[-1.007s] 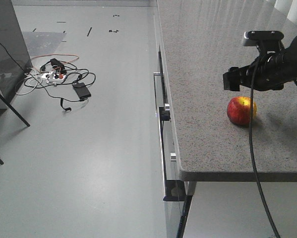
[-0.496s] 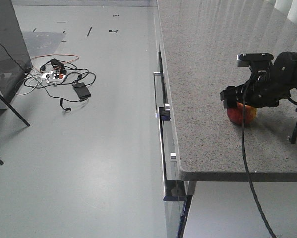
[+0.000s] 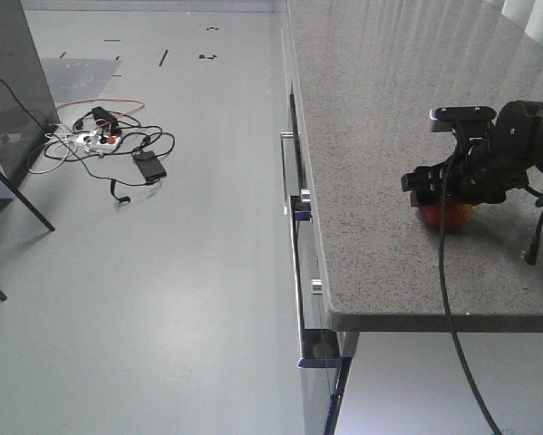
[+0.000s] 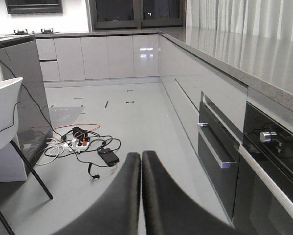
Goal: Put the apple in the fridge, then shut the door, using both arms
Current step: 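Close the right gripper around the apple, then lift the apple off the countertop with the right gripper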
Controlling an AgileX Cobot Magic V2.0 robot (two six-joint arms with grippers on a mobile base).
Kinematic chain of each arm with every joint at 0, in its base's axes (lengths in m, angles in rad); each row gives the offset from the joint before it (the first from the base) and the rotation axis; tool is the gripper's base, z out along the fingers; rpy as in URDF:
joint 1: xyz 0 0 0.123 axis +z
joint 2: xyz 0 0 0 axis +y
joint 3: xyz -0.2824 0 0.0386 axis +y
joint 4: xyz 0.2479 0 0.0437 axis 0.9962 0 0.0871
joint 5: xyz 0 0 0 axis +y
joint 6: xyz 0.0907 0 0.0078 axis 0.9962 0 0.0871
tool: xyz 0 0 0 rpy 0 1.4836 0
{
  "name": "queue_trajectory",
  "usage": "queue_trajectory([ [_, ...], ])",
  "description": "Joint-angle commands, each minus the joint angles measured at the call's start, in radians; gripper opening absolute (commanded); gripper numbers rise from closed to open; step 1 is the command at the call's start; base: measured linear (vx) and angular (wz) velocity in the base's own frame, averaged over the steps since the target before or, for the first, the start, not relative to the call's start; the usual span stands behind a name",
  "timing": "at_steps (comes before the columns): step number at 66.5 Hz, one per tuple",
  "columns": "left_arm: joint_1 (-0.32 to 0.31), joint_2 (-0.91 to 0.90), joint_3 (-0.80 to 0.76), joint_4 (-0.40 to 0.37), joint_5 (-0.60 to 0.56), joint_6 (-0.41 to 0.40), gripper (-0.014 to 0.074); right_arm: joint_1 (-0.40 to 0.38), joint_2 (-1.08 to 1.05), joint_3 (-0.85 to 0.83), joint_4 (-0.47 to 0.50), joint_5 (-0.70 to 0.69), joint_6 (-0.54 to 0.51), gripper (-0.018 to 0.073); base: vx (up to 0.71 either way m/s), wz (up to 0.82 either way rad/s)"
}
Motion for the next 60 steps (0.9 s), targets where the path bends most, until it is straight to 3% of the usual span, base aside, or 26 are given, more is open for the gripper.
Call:
queue_trajectory([
  [1,0.0,-0.006,0.015,-0.002,-0.064,-0.001,-0.0008,-0.005,-0.068,-0.03,-0.007,-0.012,-0.004,0.0315,0.0,0.0],
  [9,0.0,-0.006,0.015,-0.002,-0.064,-0.001,-0.0008,-0.004,-0.124,-0.03,-0.003,-0.031,-0.006,0.0216,0.0,0.0],
  [19,0.0,-0.006,0.015,-0.002,-0.064,-0.001,-0.0008,-0.004,-0.247,-0.03,0.008,-0.039,-0.03,0.0157,0.0,0.0],
  [44,0.0,-0.006,0.015,-0.002,-0.064,-0.001,-0.0008,-0.004,-0.675,-0.03,0.259,0.152,-0.217,0.015,0.0,0.0],
  [60,0.0,-0.006,0.015,-0.002,-0.064,-0.001,-0.0008,-0.004,-0.855,-0.03,0.279,0.207,-0.227,0.015,0.0,0.0],
])
